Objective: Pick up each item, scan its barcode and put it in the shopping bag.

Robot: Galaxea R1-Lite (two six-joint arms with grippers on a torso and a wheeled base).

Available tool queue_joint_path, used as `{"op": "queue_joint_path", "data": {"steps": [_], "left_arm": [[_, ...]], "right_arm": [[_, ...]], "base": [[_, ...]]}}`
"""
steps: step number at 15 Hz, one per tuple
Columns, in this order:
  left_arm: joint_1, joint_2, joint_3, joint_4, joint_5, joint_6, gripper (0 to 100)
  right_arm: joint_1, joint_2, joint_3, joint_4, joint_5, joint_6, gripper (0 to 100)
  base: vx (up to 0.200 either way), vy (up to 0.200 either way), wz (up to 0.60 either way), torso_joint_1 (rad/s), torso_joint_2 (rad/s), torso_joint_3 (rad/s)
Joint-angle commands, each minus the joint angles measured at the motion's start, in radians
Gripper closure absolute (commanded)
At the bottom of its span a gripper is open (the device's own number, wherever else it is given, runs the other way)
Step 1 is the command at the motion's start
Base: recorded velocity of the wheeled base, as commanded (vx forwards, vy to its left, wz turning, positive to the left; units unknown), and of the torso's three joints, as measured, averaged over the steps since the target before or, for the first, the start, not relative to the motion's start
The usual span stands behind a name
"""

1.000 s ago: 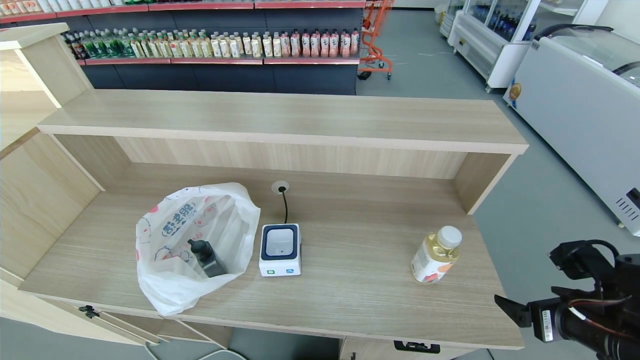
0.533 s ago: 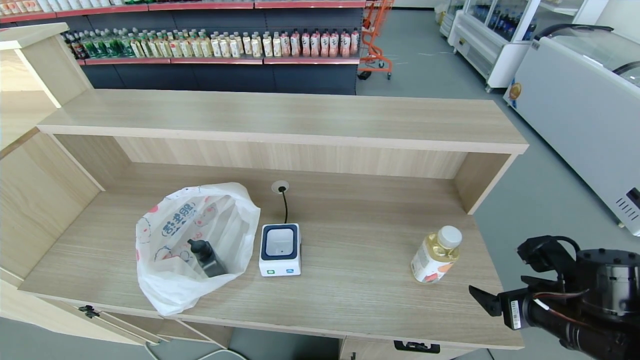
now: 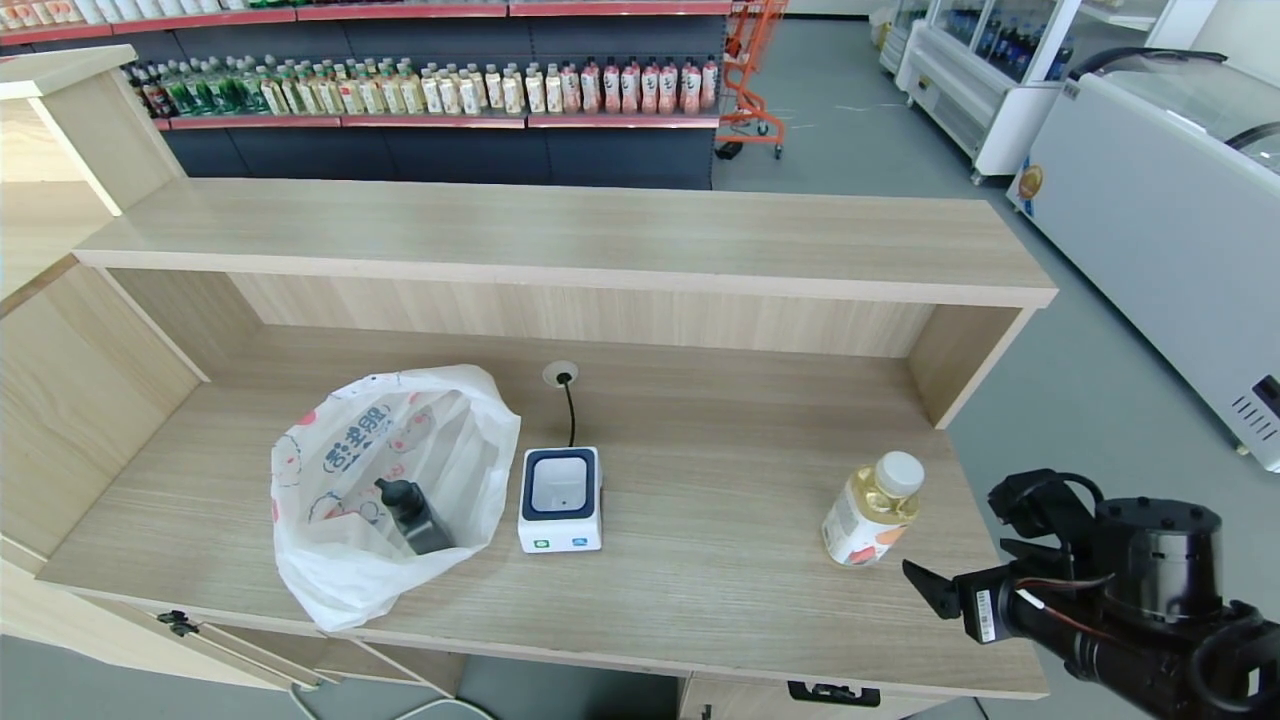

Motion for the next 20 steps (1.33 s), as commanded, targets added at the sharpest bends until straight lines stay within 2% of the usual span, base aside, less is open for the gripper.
{"op": "queue_joint_path", "data": {"steps": [1, 10, 20], "left_arm": [[0.000, 0.002, 0.000, 0.000, 0.000, 0.000, 0], [0.000, 0.002, 0.000, 0.000, 0.000, 0.000, 0], [0.000, 0.002, 0.000, 0.000, 0.000, 0.000, 0]], "right_arm": [[0.003, 0.046, -0.002, -0.024, 0.005, -0.003, 0], [0.007, 0.198, -0.041, -0.217, 0.062, -0.027, 0], [0.021, 0.336, -0.145, -0.351, 0.109, -0.049, 0]], "base": [[0.000, 0.000, 0.00, 0.000, 0.00, 0.000], [0.000, 0.000, 0.00, 0.000, 0.00, 0.000], [0.000, 0.000, 0.00, 0.000, 0.00, 0.000]]}}
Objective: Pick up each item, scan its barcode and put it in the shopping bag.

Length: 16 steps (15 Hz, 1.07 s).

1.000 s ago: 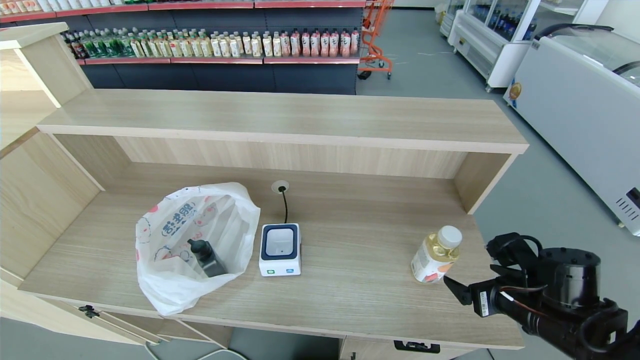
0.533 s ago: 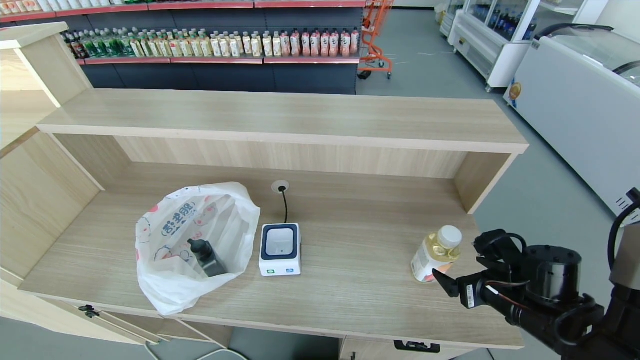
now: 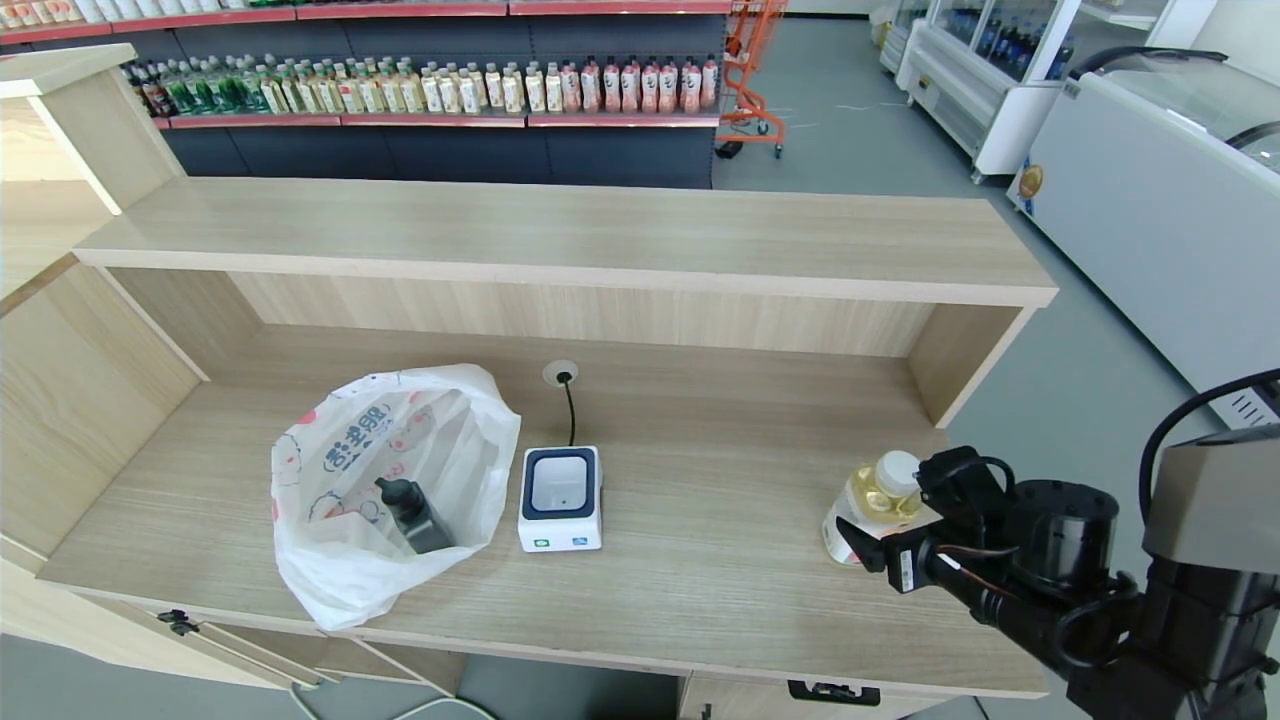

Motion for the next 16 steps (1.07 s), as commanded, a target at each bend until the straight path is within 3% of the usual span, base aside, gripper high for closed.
{"op": "queue_joint_path", "data": {"steps": [1, 15, 16], "left_arm": [[0.000, 0.002, 0.000, 0.000, 0.000, 0.000, 0], [0.000, 0.002, 0.000, 0.000, 0.000, 0.000, 0], [0.000, 0.002, 0.000, 0.000, 0.000, 0.000, 0]], "right_arm": [[0.003, 0.036, -0.015, -0.003, 0.004, -0.001, 0], [0.023, 0.163, -0.213, -0.003, 0.058, -0.037, 0], [0.021, 0.163, -0.216, -0.003, 0.064, -0.048, 100]], "base": [[0.000, 0.000, 0.00, 0.000, 0.00, 0.000], [0.000, 0.000, 0.00, 0.000, 0.00, 0.000], [0.000, 0.000, 0.00, 0.000, 0.00, 0.000]]}}
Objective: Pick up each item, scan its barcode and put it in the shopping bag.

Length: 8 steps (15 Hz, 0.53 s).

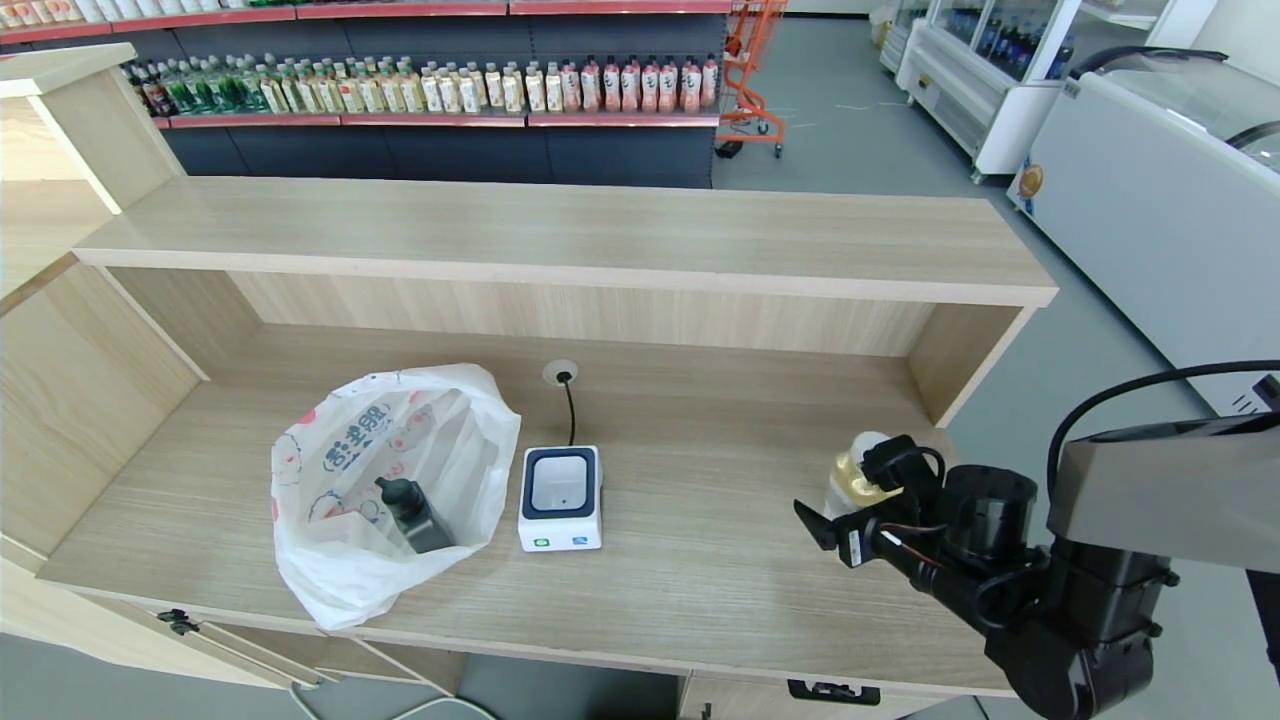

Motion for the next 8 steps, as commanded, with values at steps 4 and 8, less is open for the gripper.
{"op": "queue_joint_path", "data": {"steps": [4, 8], "left_arm": [[0.000, 0.002, 0.000, 0.000, 0.000, 0.000, 0], [0.000, 0.002, 0.000, 0.000, 0.000, 0.000, 0]], "right_arm": [[-0.005, 0.005, -0.010, 0.000, 0.008, -0.035, 100], [-0.005, -0.002, -0.009, 0.000, 0.008, -0.039, 100]], "base": [[0.000, 0.000, 0.00, 0.000, 0.00, 0.000], [0.000, 0.000, 0.00, 0.000, 0.00, 0.000]]}}
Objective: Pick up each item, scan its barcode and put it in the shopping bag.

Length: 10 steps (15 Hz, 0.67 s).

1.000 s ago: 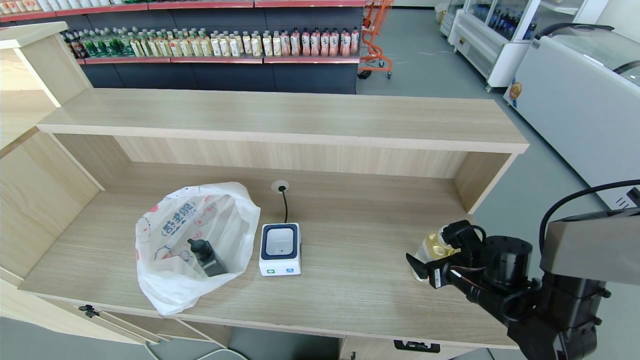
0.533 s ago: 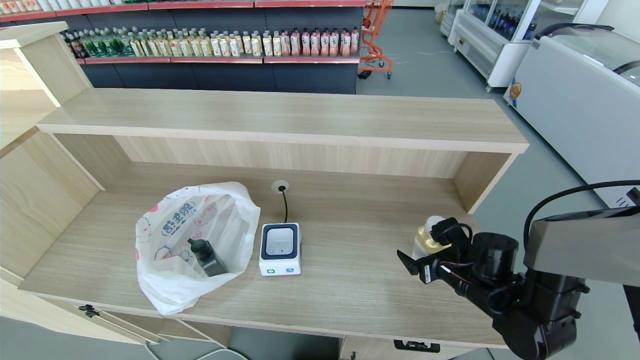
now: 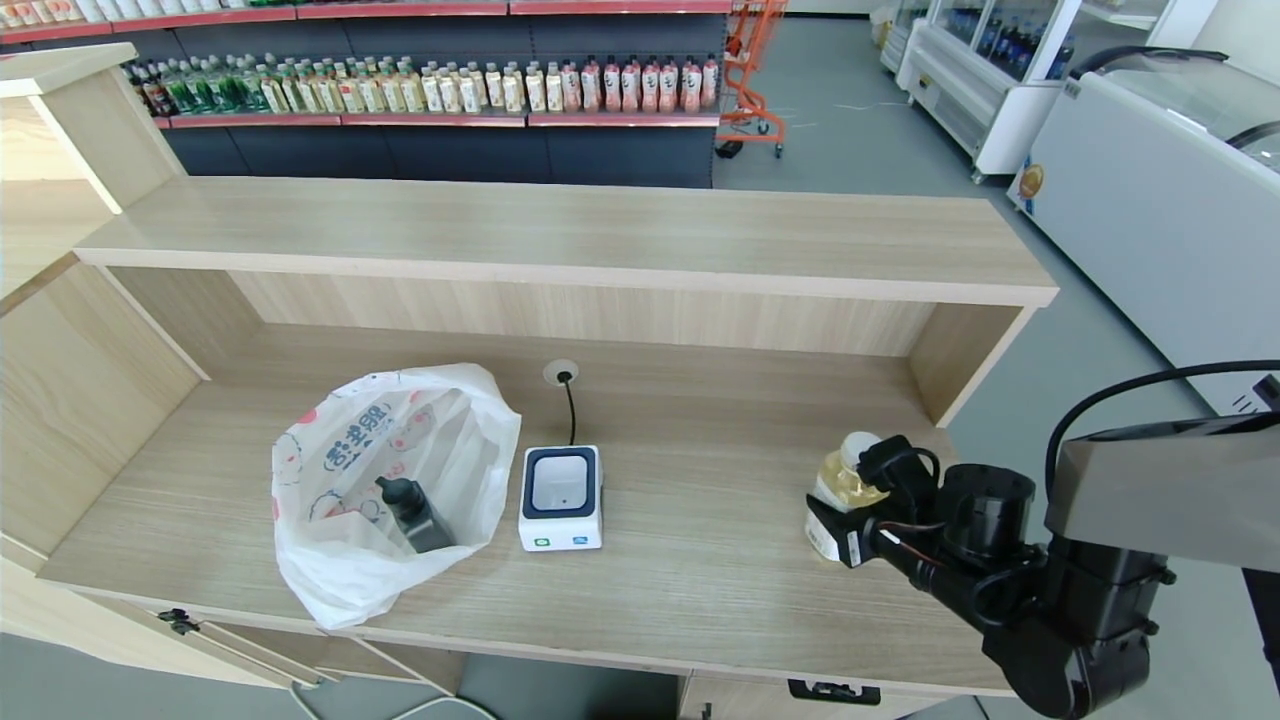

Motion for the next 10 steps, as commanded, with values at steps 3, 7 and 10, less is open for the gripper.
{"op": "queue_joint_path", "data": {"steps": [3, 7, 10], "left_arm": [[0.000, 0.002, 0.000, 0.000, 0.000, 0.000, 0], [0.000, 0.002, 0.000, 0.000, 0.000, 0.000, 0], [0.000, 0.002, 0.000, 0.000, 0.000, 0.000, 0]], "right_arm": [[0.004, -0.027, -0.009, -0.003, 0.006, -0.019, 100], [0.021, -0.153, 0.003, -0.003, 0.219, 0.049, 100], [0.059, -0.231, 0.002, 0.070, 0.261, 0.127, 100]], "base": [[0.000, 0.000, 0.00, 0.000, 0.00, 0.000], [0.000, 0.000, 0.00, 0.000, 0.00, 0.000], [0.000, 0.000, 0.00, 0.000, 0.00, 0.000]]}}
